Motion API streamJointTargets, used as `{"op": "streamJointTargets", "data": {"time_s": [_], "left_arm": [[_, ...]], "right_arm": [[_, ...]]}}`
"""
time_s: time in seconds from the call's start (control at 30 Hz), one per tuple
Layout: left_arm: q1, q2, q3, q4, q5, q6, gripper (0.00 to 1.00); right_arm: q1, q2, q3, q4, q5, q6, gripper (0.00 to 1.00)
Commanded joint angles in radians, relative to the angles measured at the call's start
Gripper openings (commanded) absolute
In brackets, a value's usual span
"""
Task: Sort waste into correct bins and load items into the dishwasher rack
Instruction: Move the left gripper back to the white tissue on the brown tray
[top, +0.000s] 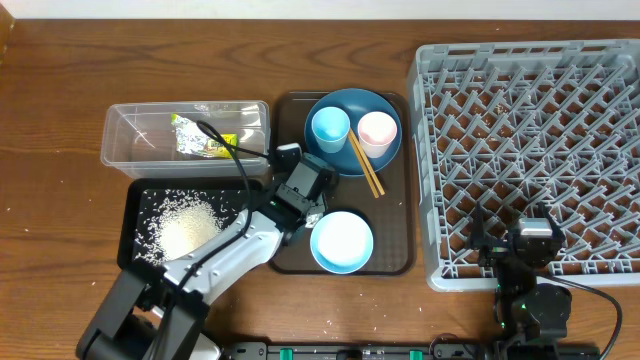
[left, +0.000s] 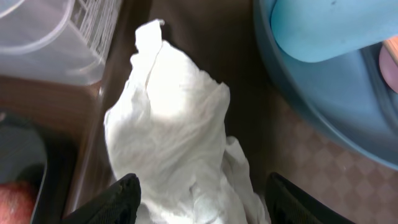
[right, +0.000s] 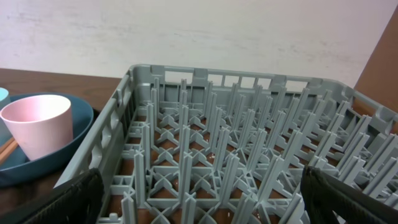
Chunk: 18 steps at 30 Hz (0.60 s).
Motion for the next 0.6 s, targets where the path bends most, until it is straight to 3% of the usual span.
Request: {"op": "streamJointTargets", "data": {"time_s": [0.0, 0.13, 0.23, 0.47, 0.57], "left_arm": [[-0.002, 0.047, 0.008, 0.026, -0.039, 0.057, 0.66], [-0.002, 0.094, 0.008, 0.065, -0.039, 0.095, 0.65], [-0.002, 0.095, 0.009, 0.065, -0.038, 0.095, 0.44], [-0.003, 0.092, 0.009, 0.063, -0.031, 0.096, 0.12], [-0.004, 0.072, 0.009, 0.052, -0.031, 0.100, 0.06]], "right_arm": [[-0.006, -0.003, -0.002, -0.004, -0.004, -0.010, 0.99], [-0.006, -0.003, -0.002, -0.004, -0.004, -0.010, 0.99], [-0.006, -0.003, -0.002, -0.004, -0.004, -0.010, 0.99], [-0.006, -0.003, -0.002, -0.004, -0.004, -0.010, 0.99], [-0.006, -0.003, -0.002, -0.004, -0.004, -0.010, 0.99]]}}
